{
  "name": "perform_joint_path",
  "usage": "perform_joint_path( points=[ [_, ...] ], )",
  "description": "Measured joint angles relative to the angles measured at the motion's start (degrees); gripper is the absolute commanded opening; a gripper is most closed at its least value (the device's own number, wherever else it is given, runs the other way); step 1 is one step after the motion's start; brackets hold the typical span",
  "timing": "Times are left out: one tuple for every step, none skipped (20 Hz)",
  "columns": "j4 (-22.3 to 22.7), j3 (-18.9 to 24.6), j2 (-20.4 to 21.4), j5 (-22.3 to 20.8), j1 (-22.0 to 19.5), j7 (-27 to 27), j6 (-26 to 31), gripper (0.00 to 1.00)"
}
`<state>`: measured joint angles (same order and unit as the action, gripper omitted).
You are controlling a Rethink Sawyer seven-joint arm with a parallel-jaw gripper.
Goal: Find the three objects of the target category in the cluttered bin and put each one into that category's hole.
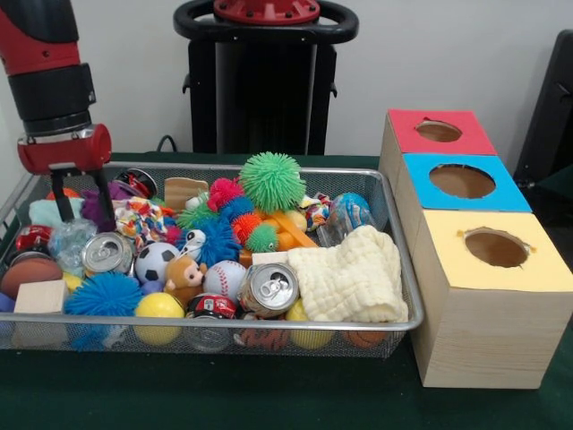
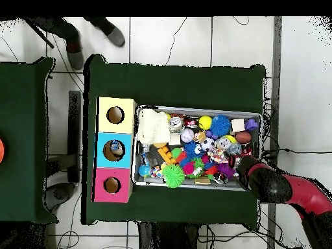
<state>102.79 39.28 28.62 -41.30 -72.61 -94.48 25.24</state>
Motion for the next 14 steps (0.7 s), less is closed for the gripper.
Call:
perform_joint_path(
  points=[
    [-0.11, 0.21, -0.06, 0.18, -0.34, 0.00, 0.53, 1.00],
    [-0.38, 0.50, -0.23, 0.41, -0.79, 0.00, 1.50, 1.00],
    [-0.56, 0.64, -0.34, 0.52, -1.00, 0.00, 1.99, 1.00],
    [-0.75, 0.78, -0.45, 0.61, -1.19, 0.00, 2.48, 1.00],
    [-1.22, 1.07, -0.70, 0.73, -1.51, 0.01, 3.58, 1.00],
    [-1.96, 1.45, -1.03, 0.82, -1.86, 0.01, 5.17, 1.00],
    [-2.21, 1.58, -1.10, 0.83, -1.93, 0.01, 5.68, 1.00],
    [-2.52, 1.72, -1.17, 0.83, -1.99, 0.01, 6.36, 1.00],
    [-2.83, 1.82, -1.22, 0.83, -2.02, 0.01, 6.93, 1.00],
    [-3.12, 1.88, -1.24, 0.83, -2.01, 0.01, 7.45, 1.00],
    [-3.58, 1.92, -1.29, 0.83, -1.97, 0.01, 8.09, 1.00],
    [-4.00, 1.93, -1.34, 0.82, -1.93, 0.01, 8.52, 1.00],
    [-4.45, 1.93, -1.42, 0.83, -1.88, 0.01, 8.80, 1.00],
    [-5.27, 1.93, -1.64, 0.83, -1.69, 0.01, 9.00, 1.00]
  ],
)
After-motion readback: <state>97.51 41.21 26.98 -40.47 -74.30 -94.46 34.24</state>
